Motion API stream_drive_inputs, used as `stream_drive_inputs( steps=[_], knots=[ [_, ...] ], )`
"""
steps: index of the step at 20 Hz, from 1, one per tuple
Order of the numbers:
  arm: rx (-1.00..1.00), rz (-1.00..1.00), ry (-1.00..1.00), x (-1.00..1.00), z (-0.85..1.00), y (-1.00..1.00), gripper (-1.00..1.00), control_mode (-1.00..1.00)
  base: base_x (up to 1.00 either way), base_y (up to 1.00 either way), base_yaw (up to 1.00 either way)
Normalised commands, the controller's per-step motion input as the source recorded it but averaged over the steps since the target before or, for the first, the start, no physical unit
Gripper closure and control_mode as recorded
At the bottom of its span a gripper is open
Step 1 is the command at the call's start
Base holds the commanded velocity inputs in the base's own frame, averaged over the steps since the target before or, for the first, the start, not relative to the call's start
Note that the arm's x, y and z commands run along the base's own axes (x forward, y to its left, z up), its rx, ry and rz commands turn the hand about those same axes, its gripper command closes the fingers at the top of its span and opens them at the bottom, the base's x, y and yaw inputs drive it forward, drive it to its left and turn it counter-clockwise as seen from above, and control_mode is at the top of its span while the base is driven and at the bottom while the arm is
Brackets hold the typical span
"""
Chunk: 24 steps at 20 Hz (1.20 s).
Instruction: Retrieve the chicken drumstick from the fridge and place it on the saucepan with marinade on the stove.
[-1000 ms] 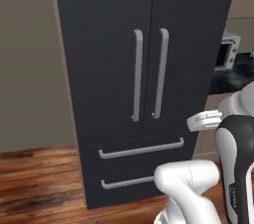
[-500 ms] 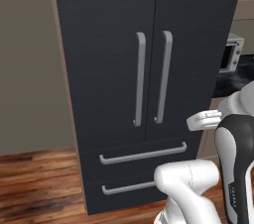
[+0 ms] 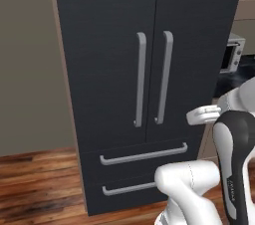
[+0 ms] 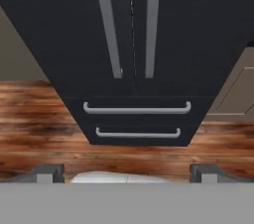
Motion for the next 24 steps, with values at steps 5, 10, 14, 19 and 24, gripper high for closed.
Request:
stream_drive_inputs(
  steps=[5,10,14,19,24],
  knots=[
    [-0.03,-0.02,-0.22,0.35,0.00,-0.21,-1.00,-1.00,0.00,0.00,0.00],
    [0.00,-0.03,-0.06,0.59,0.01,-0.04,-1.00,-1.00,0.00,0.00,0.00],
    [0.00,-0.05,-0.03,0.80,0.02,0.00,-1.00,-1.00,0.00,0.00,0.00],
    [0.00,-0.01,-0.08,0.65,0.00,0.00,-1.00,-1.00,0.00,0.00,0.00],
    [0.00,0.00,-0.08,0.51,0.03,-0.04,-1.00,-1.00,0.00,0.00,0.00]
  ],
)
